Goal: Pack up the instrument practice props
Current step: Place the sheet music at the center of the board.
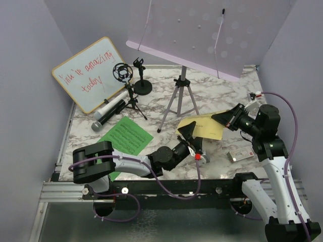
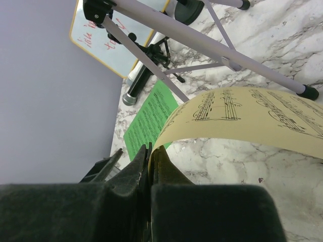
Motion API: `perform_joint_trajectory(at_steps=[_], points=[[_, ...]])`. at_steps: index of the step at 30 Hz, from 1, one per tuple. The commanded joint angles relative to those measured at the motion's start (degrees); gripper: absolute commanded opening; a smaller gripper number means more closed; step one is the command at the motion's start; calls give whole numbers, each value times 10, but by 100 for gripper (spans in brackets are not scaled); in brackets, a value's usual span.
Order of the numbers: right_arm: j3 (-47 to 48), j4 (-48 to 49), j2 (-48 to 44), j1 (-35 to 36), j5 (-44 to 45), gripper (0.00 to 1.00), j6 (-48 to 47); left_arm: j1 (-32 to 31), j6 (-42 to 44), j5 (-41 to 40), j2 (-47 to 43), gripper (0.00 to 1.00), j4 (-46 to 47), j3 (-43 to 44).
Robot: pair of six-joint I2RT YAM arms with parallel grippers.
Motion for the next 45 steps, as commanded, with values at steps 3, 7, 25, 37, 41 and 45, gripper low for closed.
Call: perform_joint_trajectory(at_steps=[3,7,25,37,41,45], points=[[-8,11,-9,-4,-14,1,7,-4,27,-21,21,55,58,30],[-10,10,-9,-4,-14,1,6,-4,41,-13,26,44,45,29],[25,-47,-14,-4,-17,62,-88,22,27,37,-196,0,-336,16],[22,-64,-19,-3,-1,78,-138,136,20,82,-325,0,-812,123],[24,-59,-13,-4,3,78,-145,177,41,81,-336,0,-892,143],[23,-51,-4,-4,0,78,-152,222,51,81,-337,0,-964,175]])
